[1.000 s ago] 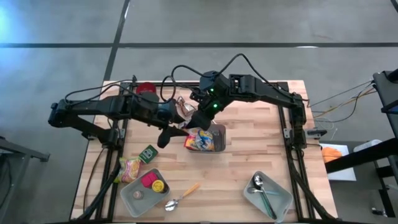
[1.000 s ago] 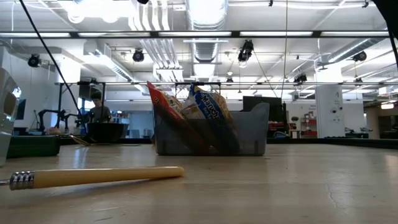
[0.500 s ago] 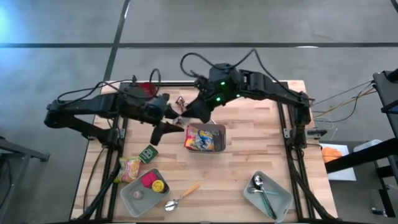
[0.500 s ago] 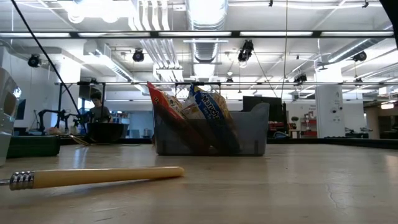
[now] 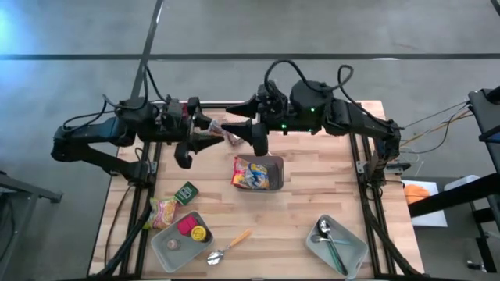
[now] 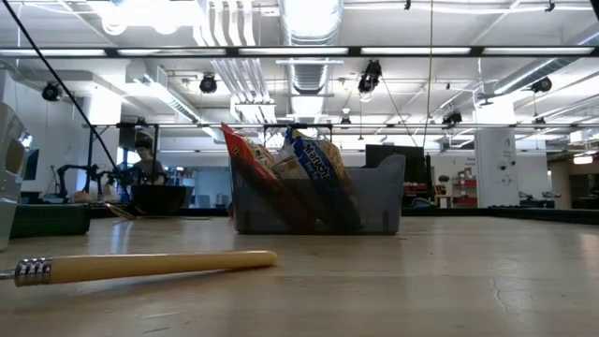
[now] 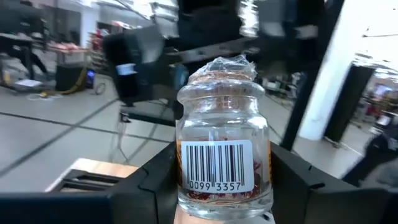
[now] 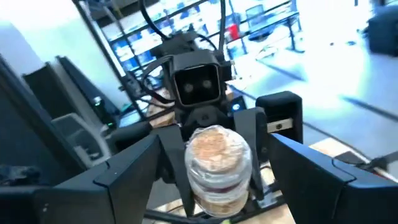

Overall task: Pick & Place Food Item
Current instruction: Put the brown spice bottle into the left grey bin

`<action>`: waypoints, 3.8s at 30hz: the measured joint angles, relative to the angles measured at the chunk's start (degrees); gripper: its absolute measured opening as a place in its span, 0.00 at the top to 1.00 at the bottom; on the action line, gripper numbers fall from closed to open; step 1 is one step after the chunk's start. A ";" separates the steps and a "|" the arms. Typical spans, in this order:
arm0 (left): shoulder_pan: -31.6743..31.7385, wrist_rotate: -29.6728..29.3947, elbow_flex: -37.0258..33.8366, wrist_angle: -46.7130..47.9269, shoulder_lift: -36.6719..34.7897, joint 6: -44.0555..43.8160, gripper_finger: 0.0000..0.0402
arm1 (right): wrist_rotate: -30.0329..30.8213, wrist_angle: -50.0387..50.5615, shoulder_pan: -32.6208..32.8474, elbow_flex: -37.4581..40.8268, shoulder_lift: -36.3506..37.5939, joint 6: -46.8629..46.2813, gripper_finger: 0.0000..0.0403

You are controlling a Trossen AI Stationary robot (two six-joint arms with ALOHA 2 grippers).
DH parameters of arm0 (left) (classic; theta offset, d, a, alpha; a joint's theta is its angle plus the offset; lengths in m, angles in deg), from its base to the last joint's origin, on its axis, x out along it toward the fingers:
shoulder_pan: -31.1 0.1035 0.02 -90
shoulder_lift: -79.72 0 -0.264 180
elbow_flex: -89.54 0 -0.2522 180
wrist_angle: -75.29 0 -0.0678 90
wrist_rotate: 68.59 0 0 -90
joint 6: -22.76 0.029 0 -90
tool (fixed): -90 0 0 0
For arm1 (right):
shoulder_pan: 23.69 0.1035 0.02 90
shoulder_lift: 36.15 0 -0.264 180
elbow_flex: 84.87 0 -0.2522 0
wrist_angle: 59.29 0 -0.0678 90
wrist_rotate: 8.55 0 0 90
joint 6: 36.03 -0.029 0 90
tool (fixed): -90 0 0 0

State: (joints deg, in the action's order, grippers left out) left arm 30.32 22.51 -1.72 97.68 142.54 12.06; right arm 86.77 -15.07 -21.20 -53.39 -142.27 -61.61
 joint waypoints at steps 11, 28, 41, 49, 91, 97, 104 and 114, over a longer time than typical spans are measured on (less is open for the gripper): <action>0.39 -0.74 -0.02 -5.86 0.07 1.16 0.56 | 4.78 -1.62 1.70 0.04 -0.09 4.13 0.26; 0.55 -0.67 -0.02 -9.55 1.25 1.93 0.56 | 5.36 -8.62 1.64 0.33 -3.40 3.74 0.26; 0.50 0.00 -0.09 -15.95 2.22 2.57 0.56 | 5.38 -14.07 2.01 0.20 -5.01 7.66 0.26; 0.50 0.20 -0.11 -17.93 2.28 3.71 0.56 | 5.65 -15.54 2.12 0.20 -4.93 9.76 0.37; 0.50 1.29 0.11 -12.23 2.41 2.57 0.57 | 2.93 -15.15 2.12 0.37 -5.05 13.88 0.57; 0.52 1.18 0.11 -11.81 2.20 2.80 0.56 | 1.17 -14.98 2.09 0.37 -5.05 13.86 0.57; 0.50 -0.05 0.00 -8.11 2.22 2.80 0.56 | -0.43 -10.83 2.12 0.37 -5.05 7.09 0.28; 0.50 -0.67 -0.02 -9.30 2.26 3.42 0.56 | 1.18 -10.05 2.14 0.31 -5.03 6.53 0.15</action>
State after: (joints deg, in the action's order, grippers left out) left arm 30.82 21.84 -1.74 88.38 144.80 15.48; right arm 87.94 -25.12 -19.07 -53.09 -147.30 -55.07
